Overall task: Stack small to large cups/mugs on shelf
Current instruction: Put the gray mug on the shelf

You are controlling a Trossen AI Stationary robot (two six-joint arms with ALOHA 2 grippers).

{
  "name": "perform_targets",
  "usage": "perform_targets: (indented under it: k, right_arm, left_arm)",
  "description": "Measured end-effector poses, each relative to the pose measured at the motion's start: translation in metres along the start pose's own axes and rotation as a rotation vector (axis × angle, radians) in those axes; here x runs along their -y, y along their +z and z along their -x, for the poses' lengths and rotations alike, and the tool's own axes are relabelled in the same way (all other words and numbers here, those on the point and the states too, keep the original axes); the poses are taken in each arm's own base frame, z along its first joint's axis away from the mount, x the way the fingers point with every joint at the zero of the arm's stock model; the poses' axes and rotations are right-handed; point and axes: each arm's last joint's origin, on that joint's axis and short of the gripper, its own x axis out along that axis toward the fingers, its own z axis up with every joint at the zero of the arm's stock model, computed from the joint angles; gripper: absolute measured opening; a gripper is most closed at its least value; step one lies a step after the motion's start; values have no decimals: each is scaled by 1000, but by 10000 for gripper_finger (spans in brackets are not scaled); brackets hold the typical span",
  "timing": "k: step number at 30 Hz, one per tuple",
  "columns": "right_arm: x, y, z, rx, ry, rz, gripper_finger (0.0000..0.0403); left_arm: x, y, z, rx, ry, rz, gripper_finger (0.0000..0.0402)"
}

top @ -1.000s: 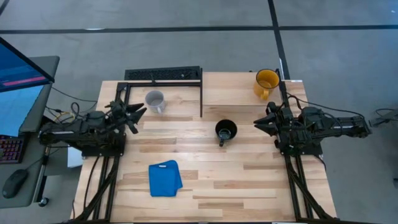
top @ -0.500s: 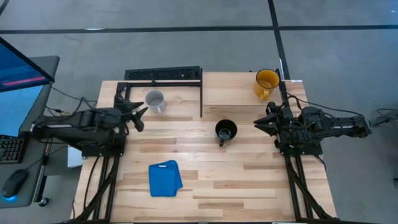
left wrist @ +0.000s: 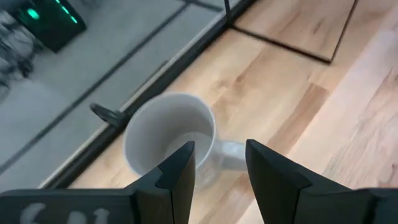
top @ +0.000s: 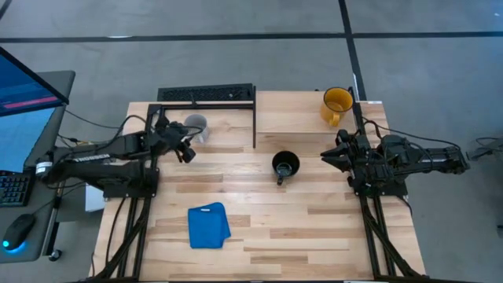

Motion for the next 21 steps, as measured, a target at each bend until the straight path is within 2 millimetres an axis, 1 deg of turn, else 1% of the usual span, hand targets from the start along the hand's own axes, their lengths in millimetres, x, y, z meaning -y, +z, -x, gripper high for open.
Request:
perform_targets:
  k: [3, 6, 12, 17, 21]
  right_arm:
    - [0, 0, 0, 0, 0, -1, 93]
    - [0, 0, 0, 0, 0, -2, 93]
    - [0, 0, 0, 0, 0, -2, 93]
    - [0, 0, 0, 0, 0, -2, 93]
    - [0, 0, 0, 0, 0, -21, 93]
  left_arm:
    - [-7, 9, -2, -43, -9, 14, 135]
    - [-16, 19, -2, -91, 19, 36, 135]
    - [-34, 44, -4, -165, 34, 106, 135]
    - [-45, 59, -16, -211, 38, 159, 135]
    - [-53, 63, -32, -290, 22, 186, 135]
